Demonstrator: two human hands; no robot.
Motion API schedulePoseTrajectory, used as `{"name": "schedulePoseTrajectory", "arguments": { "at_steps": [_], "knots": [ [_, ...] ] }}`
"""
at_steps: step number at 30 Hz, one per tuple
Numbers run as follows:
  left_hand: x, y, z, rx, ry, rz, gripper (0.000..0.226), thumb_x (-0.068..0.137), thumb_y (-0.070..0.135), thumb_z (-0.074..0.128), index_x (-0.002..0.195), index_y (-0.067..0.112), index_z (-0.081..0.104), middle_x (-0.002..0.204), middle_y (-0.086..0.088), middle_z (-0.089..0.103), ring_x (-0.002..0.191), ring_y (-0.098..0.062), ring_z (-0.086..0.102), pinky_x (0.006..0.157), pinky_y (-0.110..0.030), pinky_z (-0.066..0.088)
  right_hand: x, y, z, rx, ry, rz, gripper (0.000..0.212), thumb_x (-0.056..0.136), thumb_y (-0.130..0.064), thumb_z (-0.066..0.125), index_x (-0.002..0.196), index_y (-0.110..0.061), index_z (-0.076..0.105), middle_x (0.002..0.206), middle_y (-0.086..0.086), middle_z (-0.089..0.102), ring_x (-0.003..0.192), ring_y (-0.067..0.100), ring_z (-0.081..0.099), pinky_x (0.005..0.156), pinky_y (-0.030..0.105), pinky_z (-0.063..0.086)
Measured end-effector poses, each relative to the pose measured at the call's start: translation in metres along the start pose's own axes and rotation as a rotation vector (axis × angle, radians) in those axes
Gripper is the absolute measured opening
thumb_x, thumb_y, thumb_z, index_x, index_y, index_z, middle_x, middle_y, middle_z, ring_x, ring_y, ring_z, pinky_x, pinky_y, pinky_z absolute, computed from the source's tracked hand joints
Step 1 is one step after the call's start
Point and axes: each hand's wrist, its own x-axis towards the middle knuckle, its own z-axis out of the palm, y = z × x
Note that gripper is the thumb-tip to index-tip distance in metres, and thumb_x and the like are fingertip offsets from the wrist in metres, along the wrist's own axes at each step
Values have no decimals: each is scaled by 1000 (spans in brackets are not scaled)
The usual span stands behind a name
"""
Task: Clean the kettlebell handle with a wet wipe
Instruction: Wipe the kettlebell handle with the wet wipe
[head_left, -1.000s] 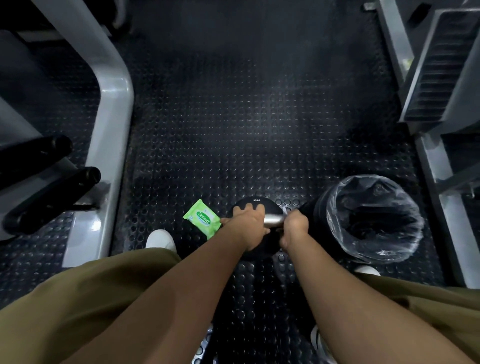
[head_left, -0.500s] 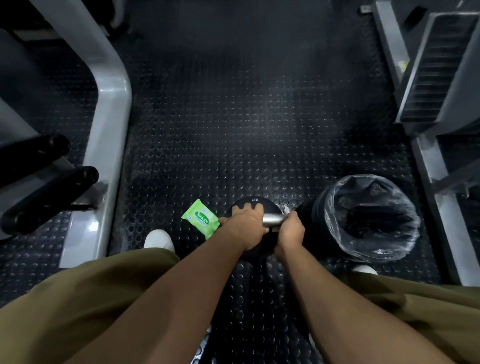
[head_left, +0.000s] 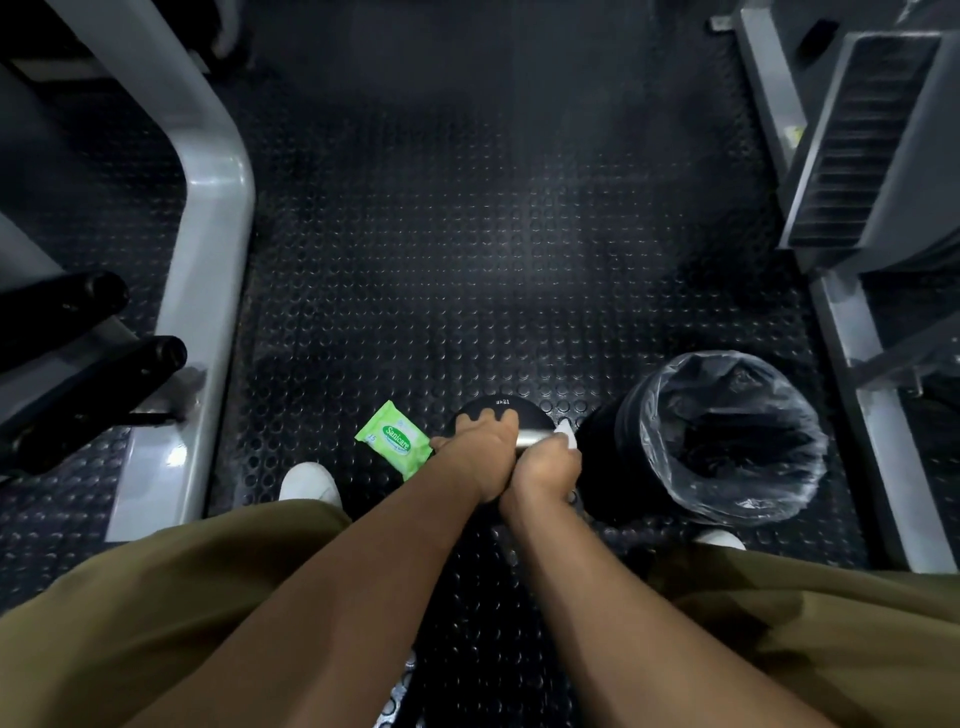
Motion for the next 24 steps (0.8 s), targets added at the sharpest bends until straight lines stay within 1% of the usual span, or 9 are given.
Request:
{"name": "schedulePoseTrajectory", "arguments": {
  "at_steps": [3,6,8,10,13,17,19,21,24],
  "knots": [
    [-1,1,-1,5,-13,15,45,94,13,67,130,18,41,143,-11,41,138,-40,35,105,-74,37,-6,0,5,40,2,5,60,105,-40,39,157,-11,31,145,23,53,128,42,54,110,53,43],
    [-4,1,-2,-39,16,13,35,102,20,57,132,17,41,147,-12,41,140,-40,33,108,-74,34,23,-9,0,-47,-33,52,54,102,-45,39,139,-7,53,126,16,64,110,39,63,101,52,51],
    [-2,0,0,-69,17,21,39,104,36,58,134,15,41,146,-12,42,140,-40,33,108,-76,33,39,-20,-8,-72,-138,94,36,101,-32,43,116,-5,61,110,10,65,92,30,66,94,45,54],
    [0,-1,1,-69,16,30,43,104,41,58,133,15,41,143,-13,43,140,-40,34,107,-77,34,52,-29,-12,-106,-215,124,23,100,-21,45,107,-7,63,111,10,66,94,29,66,97,44,54],
    [1,-3,3,-51,18,25,41,104,43,58,131,17,41,141,-12,44,137,-38,37,105,-75,37,61,-33,-13,-172,-226,146,27,97,-19,46,112,-7,65,113,16,68,103,35,66,98,51,54],
    [1,0,2,-41,21,23,40,104,40,58,132,17,41,141,-11,44,136,-37,36,105,-73,37,46,-27,-9,-181,-152,85,29,102,-25,43,108,-4,62,110,8,65,100,31,63,95,38,51],
    [-1,0,1,-21,21,16,34,102,26,57,131,18,41,141,-11,43,135,-38,37,105,-71,38,31,-18,-6,-196,-42,-80,37,103,-22,39,118,0,64,117,15,67,104,34,63,91,36,50],
    [-2,-2,2,14,29,23,33,97,13,56,126,18,40,139,-10,42,133,-38,38,103,-71,39,11,-6,-7,-229,-14,-224,40,104,-15,38,136,0,58,139,20,58,119,38,59,85,28,39],
    [-4,-3,2,16,28,34,32,96,11,61,118,20,40,136,-9,43,133,-38,38,102,-71,40,-10,-1,-10,-307,-66,-327,47,107,-16,35,154,-10,40,165,21,23,135,39,47,107,36,37]
  ]
}}
